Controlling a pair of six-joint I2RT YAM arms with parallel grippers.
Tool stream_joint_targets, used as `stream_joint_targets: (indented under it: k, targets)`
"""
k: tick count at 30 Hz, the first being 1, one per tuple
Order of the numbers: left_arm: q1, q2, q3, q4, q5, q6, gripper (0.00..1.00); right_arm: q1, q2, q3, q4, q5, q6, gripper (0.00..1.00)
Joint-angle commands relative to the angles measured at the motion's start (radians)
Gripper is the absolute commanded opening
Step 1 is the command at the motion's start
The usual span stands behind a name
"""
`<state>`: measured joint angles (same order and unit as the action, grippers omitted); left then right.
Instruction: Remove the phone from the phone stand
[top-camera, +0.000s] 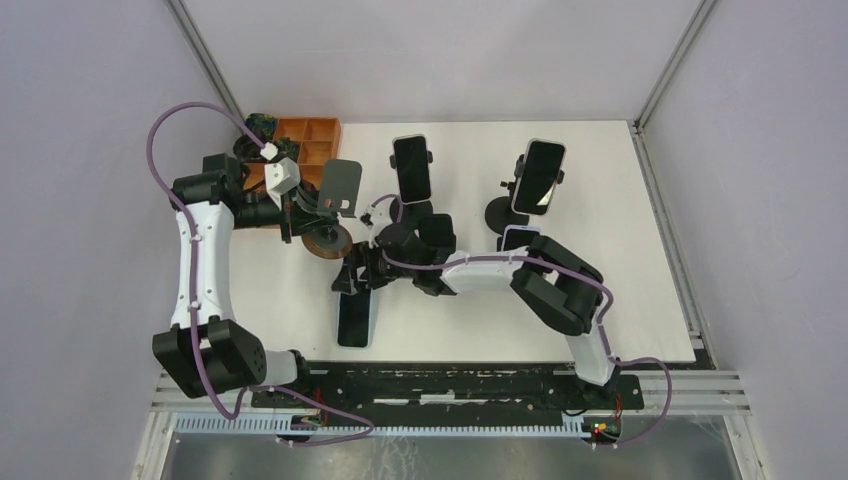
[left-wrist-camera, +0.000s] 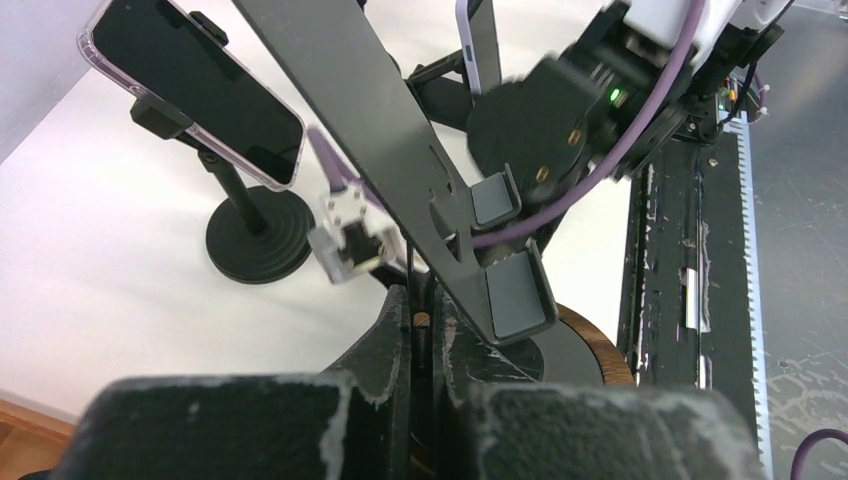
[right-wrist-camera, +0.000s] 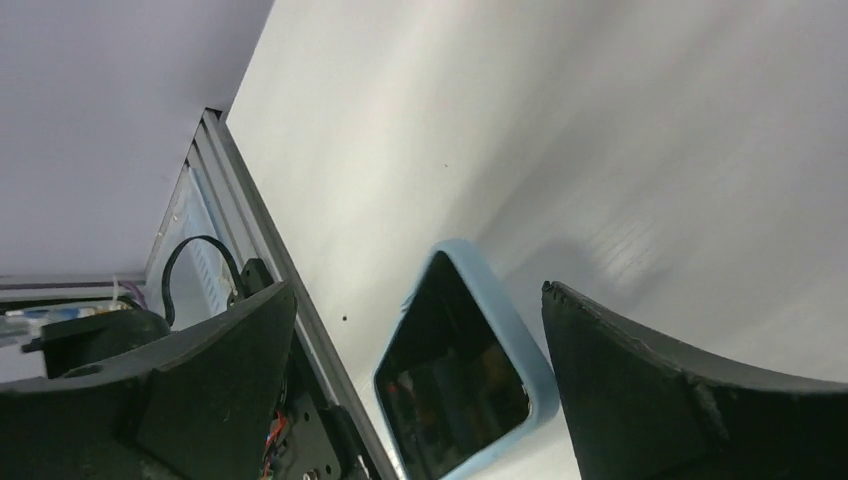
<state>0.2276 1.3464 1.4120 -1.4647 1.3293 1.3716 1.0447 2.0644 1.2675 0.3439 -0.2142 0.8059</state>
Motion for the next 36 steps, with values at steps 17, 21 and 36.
stream_joint_targets:
  k: [17, 21, 36]
  targets:
    - [0.0, -0.111, -0.01, 0.0, 0.119, -0.012, 0.02, -0.122, -0.596, -0.099, -0.043, -0.137, -0.267, 0.98]
    - [-0.023, -0.14, -0.02, 0.0, 0.126, -0.015, 0.02, -0.179, -0.637, -0.133, 0.093, -0.223, -0.179, 0.98]
    - [-0.184, -0.155, -0.081, 0.0, 0.083, -0.037, 0.09, -0.203, -0.581, -0.143, 0.37, -0.304, 0.011, 0.44]
